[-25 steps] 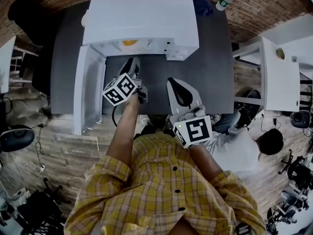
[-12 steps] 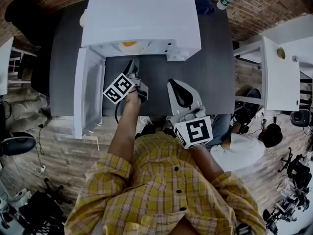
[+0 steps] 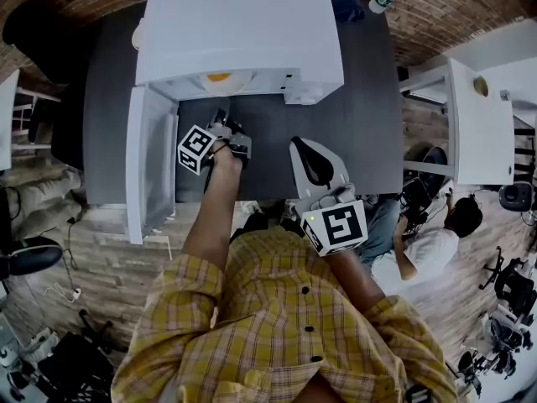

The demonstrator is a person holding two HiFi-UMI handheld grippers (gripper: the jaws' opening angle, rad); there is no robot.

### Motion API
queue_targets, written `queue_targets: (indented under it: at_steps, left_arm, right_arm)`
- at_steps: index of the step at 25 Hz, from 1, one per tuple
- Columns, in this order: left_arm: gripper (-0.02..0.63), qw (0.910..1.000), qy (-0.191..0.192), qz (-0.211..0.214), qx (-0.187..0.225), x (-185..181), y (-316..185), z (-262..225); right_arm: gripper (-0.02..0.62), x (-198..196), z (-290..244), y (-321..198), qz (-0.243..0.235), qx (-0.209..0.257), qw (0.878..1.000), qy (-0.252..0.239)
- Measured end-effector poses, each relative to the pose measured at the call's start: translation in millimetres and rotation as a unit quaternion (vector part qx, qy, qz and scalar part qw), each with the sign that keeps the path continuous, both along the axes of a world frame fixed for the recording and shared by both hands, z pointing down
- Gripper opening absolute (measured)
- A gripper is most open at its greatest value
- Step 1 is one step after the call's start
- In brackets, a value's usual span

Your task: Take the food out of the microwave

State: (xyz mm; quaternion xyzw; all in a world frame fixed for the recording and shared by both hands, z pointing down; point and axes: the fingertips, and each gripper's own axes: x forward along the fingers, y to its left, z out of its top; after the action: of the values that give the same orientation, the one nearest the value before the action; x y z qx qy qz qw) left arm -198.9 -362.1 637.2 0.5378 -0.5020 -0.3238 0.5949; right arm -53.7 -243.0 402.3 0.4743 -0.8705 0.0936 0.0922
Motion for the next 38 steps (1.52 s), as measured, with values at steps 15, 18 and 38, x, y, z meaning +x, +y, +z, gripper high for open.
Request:
queue_targets:
  at_steps: [15, 18, 38]
  left_arm:
    - [0.127, 0.9924, 0.102, -0.068, -0.007, -4, -12, 23]
    - [0.121, 0.9913, 0.107, -0.076, -0.009, -5, -16, 27]
    - [0.060, 0.9912, 0.103, -0.084, -0.003, -3, -36, 28]
  right_arm:
    - [0.005, -4, 5, -4, -0.002, -0.007, 1.000, -0.002]
    - [0.005, -3, 6, -6, -0.001, -0.008, 1.000, -0.002]
    - [0.005, -2, 13, -7, -0.004, -0.015, 1.000, 0.009]
